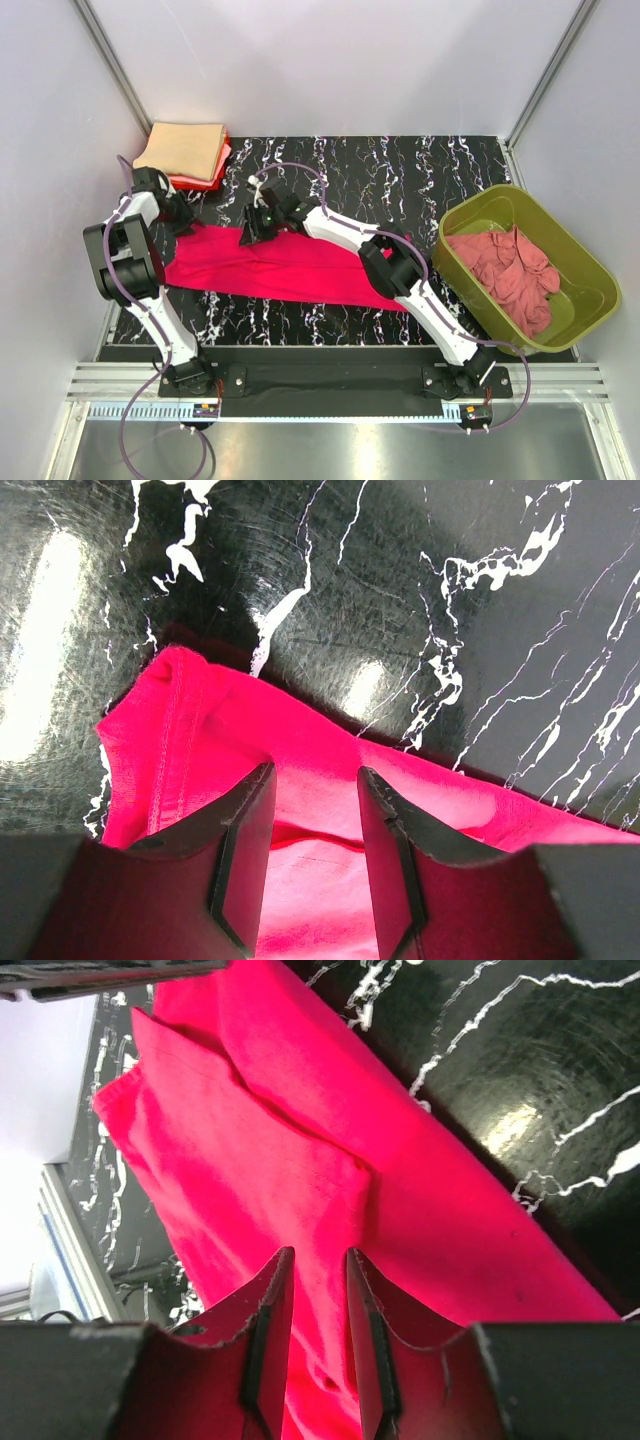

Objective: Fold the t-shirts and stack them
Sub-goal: Fold the tshirt

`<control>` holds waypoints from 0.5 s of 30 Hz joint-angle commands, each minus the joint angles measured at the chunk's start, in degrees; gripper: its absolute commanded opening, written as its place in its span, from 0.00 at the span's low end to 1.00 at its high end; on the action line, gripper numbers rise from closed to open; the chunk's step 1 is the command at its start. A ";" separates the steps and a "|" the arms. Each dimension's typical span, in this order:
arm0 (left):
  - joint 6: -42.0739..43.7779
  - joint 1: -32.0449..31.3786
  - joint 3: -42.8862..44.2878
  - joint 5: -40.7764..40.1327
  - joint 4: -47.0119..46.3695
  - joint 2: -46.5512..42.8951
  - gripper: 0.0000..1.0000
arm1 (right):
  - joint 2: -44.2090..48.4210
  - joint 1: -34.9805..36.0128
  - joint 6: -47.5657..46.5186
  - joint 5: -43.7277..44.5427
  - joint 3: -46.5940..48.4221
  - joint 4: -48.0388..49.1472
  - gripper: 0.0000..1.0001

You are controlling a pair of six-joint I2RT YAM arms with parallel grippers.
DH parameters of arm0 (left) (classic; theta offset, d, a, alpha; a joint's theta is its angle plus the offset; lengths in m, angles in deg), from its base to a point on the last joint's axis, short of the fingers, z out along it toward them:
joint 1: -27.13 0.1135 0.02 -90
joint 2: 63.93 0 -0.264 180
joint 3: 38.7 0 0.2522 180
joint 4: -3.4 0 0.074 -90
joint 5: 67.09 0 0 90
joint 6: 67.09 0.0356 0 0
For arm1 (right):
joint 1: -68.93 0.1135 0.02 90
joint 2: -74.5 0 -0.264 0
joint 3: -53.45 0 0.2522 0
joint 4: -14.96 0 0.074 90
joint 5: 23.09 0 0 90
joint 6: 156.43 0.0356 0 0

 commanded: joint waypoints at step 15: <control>0.95 0.26 1.79 -1.41 -1.32 0.54 0.43 | -1.46 0.84 -2.82 4.27 3.52 -4.00 0.14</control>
